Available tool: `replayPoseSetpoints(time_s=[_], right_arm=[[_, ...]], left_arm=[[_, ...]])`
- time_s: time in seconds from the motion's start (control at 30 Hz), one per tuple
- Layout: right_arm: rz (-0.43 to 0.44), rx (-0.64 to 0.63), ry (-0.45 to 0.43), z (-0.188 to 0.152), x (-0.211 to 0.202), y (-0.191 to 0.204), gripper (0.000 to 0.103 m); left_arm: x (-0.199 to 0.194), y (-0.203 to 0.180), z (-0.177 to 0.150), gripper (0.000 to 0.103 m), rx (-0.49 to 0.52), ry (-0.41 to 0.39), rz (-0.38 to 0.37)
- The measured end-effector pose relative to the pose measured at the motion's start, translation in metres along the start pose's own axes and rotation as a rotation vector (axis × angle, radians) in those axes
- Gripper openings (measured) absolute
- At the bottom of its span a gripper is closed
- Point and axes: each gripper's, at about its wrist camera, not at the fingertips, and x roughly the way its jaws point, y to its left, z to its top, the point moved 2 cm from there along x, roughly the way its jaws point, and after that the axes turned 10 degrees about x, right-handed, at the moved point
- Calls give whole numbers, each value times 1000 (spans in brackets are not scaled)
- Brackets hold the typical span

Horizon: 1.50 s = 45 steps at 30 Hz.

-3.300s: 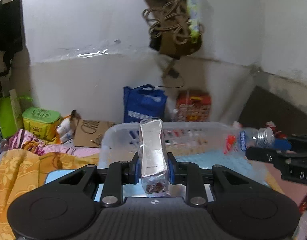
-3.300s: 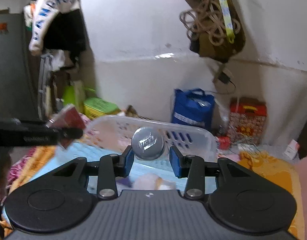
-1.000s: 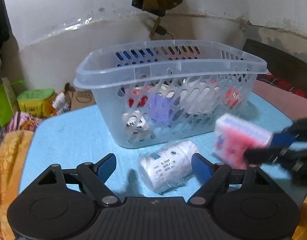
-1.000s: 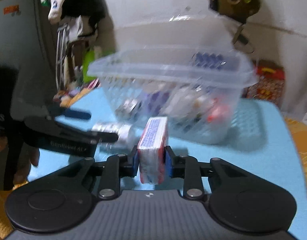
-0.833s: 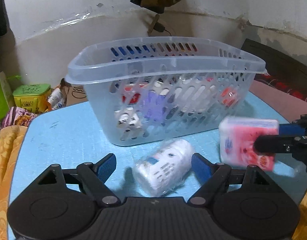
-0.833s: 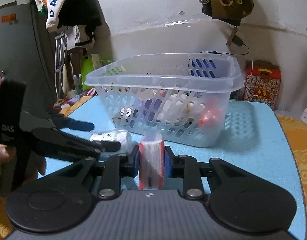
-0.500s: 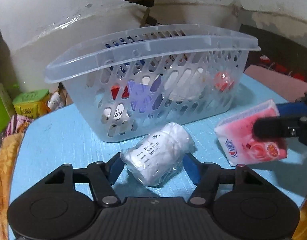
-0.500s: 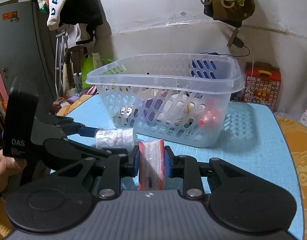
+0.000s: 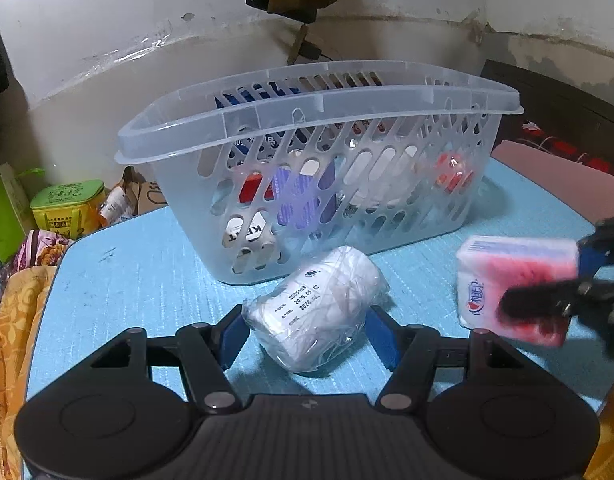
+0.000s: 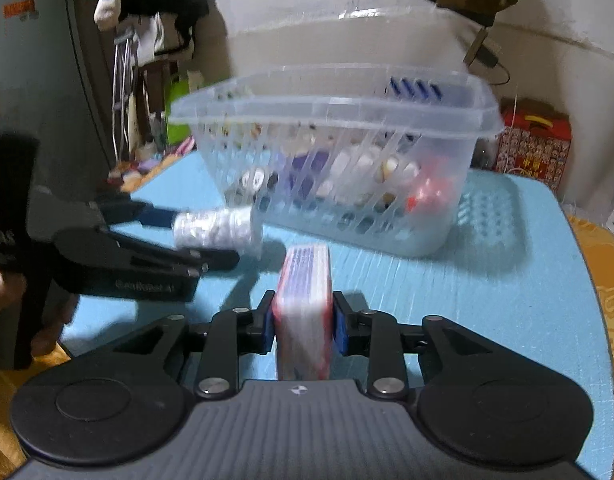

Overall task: Organize objects
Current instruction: 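Lift the tissue pack and white roll up over the basket with both grippers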

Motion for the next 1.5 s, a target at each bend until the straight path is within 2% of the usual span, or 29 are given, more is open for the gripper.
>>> replayPoseSetpoints(time_s=[0.23,0.33,0.5,0.67,0.83,0.97,1.17,1.27,1.5], right_arm=[[-30,-40,27,-5,3,2,28],[-16,-58,-35,-4,-7,6,28],[14,-59,-91,-6,-28,14,28],[3,-28,-110,-11,-37,8,28],[-2,7,-182,-5,-49,2,28],[-4,34,-223,-6,-56,-3,28],[-9,49,-384,-6,-81,-3,28],[17,71,-422,-4,-88,-5,28],[40,72,-493,-2,-101,-4,28]], left_arm=[[-4,2,0,67,-1,-10,-1],[-8,2,0,67,-5,-32,0],[-33,0,6,67,5,-125,2],[-38,-7,6,68,12,-121,-3],[-38,-7,5,68,14,-121,-2],[-47,-5,5,68,4,-165,8],[-59,-9,5,68,13,-220,25],[-65,-9,5,68,9,-246,32],[-99,-3,2,68,-7,-362,63]])
